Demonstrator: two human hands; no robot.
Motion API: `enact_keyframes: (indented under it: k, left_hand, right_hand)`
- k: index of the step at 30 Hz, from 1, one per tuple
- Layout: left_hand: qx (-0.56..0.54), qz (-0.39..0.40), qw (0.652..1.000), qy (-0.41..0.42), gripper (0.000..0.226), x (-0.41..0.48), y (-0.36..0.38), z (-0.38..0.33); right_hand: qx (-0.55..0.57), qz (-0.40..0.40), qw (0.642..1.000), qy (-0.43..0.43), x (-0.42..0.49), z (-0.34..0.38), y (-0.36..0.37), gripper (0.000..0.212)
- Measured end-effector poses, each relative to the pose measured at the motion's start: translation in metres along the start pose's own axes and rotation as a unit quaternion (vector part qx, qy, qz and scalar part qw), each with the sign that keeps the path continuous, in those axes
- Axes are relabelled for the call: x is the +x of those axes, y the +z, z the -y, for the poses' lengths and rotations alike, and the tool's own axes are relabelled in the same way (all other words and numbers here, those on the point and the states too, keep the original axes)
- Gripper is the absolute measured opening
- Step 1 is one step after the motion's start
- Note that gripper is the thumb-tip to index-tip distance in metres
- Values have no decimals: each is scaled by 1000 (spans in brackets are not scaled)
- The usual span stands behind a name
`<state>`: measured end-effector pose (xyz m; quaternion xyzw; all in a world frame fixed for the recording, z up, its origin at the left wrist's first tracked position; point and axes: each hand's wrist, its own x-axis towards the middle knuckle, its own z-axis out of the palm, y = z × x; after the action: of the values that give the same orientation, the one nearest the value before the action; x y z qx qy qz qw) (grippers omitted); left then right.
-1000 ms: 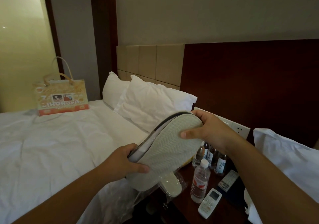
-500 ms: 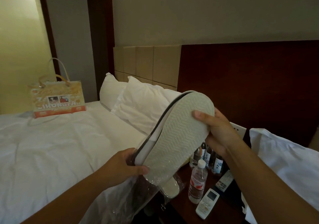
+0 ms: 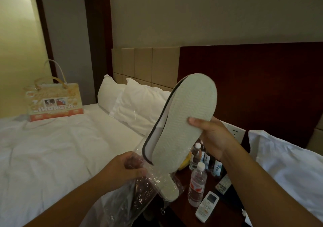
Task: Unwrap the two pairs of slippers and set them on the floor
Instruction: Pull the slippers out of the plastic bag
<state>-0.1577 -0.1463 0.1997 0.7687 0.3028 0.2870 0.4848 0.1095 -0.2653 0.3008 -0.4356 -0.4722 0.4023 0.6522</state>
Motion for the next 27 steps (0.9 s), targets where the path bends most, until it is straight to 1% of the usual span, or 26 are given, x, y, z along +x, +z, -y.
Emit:
enact_keyframes:
  k: [3, 5, 7, 9, 11, 14, 16, 18, 20, 22, 24, 27]
  left_hand:
    - [5, -6, 1000, -11, 28, 1, 0, 3]
    - [36, 1, 999, -14, 28, 1, 2, 4]
    - [66, -1, 998, -25, 28, 2, 3, 7]
    - [86, -7, 995, -40, 29, 4, 3, 13]
    - [85, -31, 994, -62, 30, 7, 2, 21]
    - [26, -69, 991, -115, 33, 17, 2, 30]
    - [-21, -64, 980, -186, 44, 27, 4, 33]
    - [-77, -56, 967, -235, 53, 40, 7, 38]
    - [-108, -44, 961, -251, 54, 55, 11, 45]
    - [-113, -41, 959, -257, 55, 74, 18, 54]
    - [-141, -57, 952, -266, 58, 95, 28, 63]
    - [-225, -83, 935, -263, 58, 128, 47, 76]
  right_hand:
    - [25, 4, 1000, 14, -1, -6, 0, 55]
    - [43, -2, 999, 13, -1, -12, 3, 53]
    - [80, -54, 995, -17, 1, -9, 4, 52]
    - [136, -125, 982, -46, 6, 1, -2, 56]
    - [167, -171, 968, -75, 10, 13, -11, 57]
    - [155, -198, 964, -88, 12, 20, -23, 48]
    - [116, -213, 966, -93, 11, 19, -29, 47]
    - [86, -228, 964, -101, 11, 15, -36, 48]
    - [73, -244, 961, -105, 12, 12, -45, 50]
    - [69, -260, 958, -102, 14, 7, -56, 48]
    - [71, -274, 955, -89, 17, 1, -69, 47]
    - [77, -281, 954, -73, 21, -9, -90, 48]
